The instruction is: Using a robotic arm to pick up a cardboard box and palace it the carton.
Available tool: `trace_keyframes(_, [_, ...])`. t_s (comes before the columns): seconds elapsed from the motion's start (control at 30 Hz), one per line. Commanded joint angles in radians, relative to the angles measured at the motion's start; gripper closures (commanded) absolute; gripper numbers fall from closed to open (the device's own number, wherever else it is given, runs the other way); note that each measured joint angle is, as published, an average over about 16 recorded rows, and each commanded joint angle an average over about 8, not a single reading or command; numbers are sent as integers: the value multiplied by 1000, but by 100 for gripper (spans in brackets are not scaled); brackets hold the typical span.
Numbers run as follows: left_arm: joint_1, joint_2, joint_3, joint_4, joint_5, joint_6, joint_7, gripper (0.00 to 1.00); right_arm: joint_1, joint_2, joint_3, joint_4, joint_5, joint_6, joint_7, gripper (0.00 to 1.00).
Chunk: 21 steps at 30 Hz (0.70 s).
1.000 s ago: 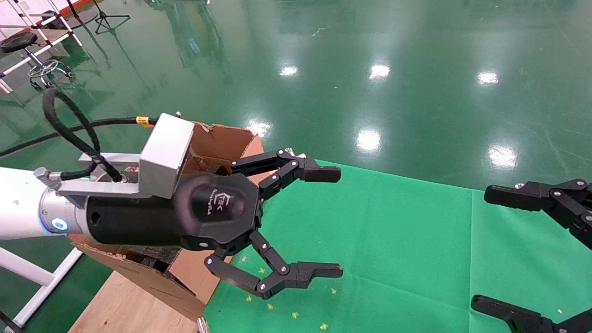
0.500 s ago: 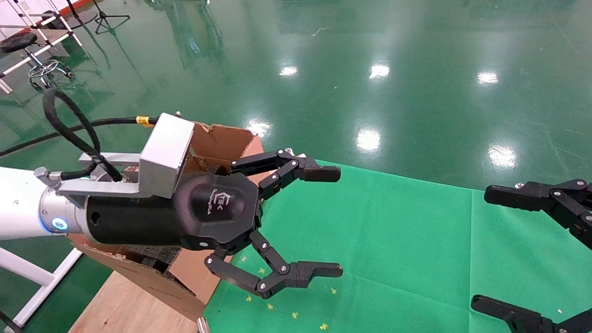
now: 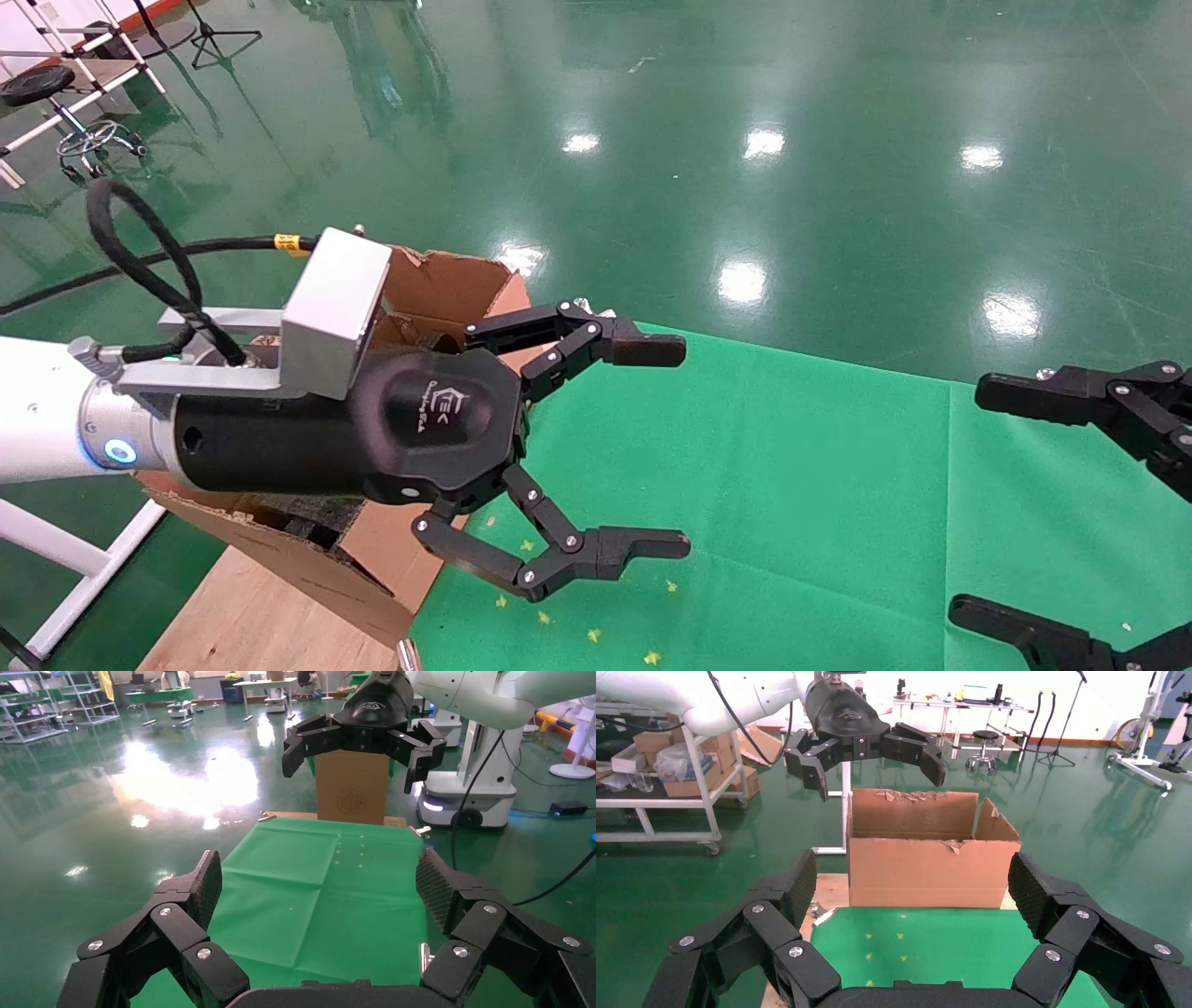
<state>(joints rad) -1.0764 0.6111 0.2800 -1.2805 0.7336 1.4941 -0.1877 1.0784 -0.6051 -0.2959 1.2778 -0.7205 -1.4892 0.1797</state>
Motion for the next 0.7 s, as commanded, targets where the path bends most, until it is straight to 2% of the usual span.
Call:
trace_keyframes(0.03, [0, 0, 0, 0, 0, 0, 0, 0, 0, 0, 0, 0, 0, 0, 0, 0])
trace_keyframes(0.7, [0, 0, 0, 0, 0, 0, 0, 0, 0, 0, 0, 0, 0, 0, 0, 0])
